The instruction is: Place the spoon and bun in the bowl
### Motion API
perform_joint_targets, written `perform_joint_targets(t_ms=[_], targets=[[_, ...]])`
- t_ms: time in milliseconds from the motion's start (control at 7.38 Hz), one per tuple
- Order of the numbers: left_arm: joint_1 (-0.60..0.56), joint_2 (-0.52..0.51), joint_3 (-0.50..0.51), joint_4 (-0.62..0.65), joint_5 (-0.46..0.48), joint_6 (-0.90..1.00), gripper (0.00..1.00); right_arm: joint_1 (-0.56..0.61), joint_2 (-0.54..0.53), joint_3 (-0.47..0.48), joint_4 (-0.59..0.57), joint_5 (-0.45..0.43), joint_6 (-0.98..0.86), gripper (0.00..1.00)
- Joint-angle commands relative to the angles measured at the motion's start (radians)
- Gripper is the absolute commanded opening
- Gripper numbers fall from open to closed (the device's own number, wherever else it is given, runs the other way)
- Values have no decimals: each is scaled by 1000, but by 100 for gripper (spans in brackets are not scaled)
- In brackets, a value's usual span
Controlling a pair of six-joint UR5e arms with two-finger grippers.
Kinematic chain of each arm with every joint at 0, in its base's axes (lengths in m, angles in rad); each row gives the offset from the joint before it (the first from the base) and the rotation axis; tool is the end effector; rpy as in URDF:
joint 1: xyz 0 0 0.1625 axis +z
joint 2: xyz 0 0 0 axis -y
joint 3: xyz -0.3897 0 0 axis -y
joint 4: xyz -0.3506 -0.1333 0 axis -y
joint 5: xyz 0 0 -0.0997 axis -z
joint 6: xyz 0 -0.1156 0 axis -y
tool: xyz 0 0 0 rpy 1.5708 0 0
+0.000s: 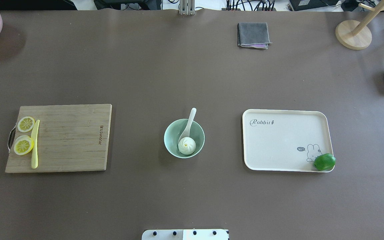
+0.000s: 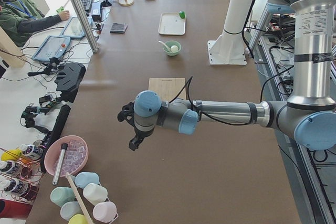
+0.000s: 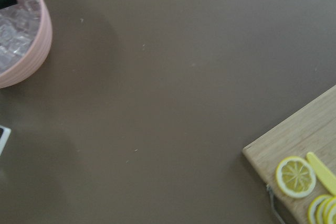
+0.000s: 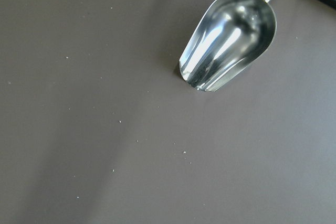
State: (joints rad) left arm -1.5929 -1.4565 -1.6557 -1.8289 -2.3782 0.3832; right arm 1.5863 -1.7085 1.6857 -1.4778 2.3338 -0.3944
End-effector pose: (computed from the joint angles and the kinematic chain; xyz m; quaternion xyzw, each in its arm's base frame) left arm -0.0591 -0.4200 0.6152 0.1813 0.3612 0.2081 0.8907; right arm 0.0596 -0.4015 0.6329 0.1076 -0.3577 -0.1875 0.9085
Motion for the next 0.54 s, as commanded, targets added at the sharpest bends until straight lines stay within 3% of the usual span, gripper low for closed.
perform_joint_targets(t_ms=[0,136,407], targets=[[-38,21,71,-6,48,-59,98,-2,12,2,-69,2,-1,100],[-39,-2,65,43,48,-152,98,-2,53,15,-178,1,-1,100],[-41,16,56,98,40,-156,98,0,90,104,-446,2,-1,100]])
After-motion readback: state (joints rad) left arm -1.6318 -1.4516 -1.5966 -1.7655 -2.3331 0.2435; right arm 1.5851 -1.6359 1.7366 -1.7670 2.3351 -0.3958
